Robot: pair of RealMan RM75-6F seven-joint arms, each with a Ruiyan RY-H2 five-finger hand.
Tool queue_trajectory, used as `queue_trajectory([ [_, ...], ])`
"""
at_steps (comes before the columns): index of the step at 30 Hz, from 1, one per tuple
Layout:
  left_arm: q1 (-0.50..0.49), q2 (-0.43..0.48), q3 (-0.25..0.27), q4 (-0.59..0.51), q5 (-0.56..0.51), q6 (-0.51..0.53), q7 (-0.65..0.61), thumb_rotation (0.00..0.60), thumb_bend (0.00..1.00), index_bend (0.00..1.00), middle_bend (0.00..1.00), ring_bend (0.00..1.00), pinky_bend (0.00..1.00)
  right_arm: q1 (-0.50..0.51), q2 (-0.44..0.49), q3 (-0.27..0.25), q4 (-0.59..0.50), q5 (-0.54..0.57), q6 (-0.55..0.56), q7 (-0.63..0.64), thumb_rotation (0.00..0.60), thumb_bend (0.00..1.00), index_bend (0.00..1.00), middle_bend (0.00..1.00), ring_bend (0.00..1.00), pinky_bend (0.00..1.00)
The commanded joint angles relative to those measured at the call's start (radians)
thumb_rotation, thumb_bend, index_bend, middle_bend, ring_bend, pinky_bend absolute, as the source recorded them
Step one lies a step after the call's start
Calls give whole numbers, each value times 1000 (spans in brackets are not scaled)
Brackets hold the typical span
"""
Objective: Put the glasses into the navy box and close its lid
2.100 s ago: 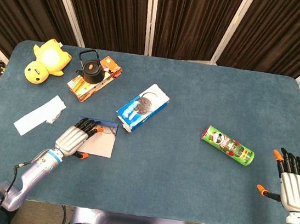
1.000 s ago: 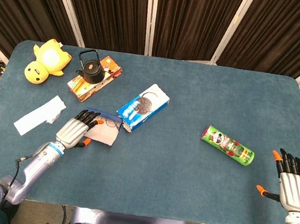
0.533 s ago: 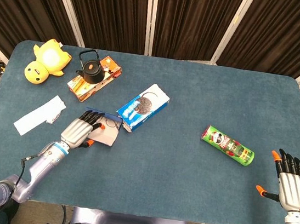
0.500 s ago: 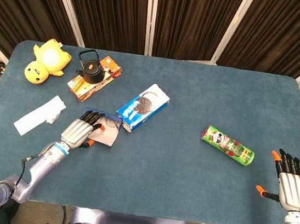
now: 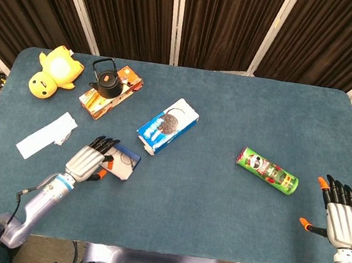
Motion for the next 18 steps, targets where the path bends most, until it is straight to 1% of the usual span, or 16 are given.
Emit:
queue_trajectory([
  [1, 17, 51, 19, -67, 1, 5, 31, 600, 525, 613, 0, 0, 0, 0, 1, 0, -1, -1, 1, 0, 600, 0, 0, 0, 0, 0],
  [3, 27, 99, 36, -140, -8, -8, 59, 600, 524, 626, 0, 0, 0, -1, 2, 0, -3, -2, 3, 1, 600, 0, 0, 0, 0, 0],
  [5, 29, 153, 42, -227, -27, -25, 109, 600, 524, 636, 0, 0, 0, -1, 2, 0, -3, -1, 2, 2, 600, 0, 0, 0, 0, 0],
  [7, 28, 192, 40, -301, -68, -53, 164, 600, 525, 646, 0, 0, 0, 0, 1, 1, -1, 0, 1, 2, 600, 0, 0, 0, 0, 0],
  [10, 16, 220, 21, -374, -121, -84, 210, 600, 524, 647, 0, 0, 0, 2, -1, 1, 2, 1, -2, -1, 600, 0, 0, 0, 0, 0],
  [14, -1, 211, -11, -391, -162, -99, 238, 600, 522, 633, 0, 0, 0, 3, -8, -1, 7, -3, 1, -16, 600, 0, 0, 0, 0, 0],
  [18, -20, 170, -41, -356, -207, -115, 266, 600, 521, 630, 0, 0, 0, 2, -9, -2, 7, -2, 1, -20, 600, 0, 0, 0, 0, 0],
])
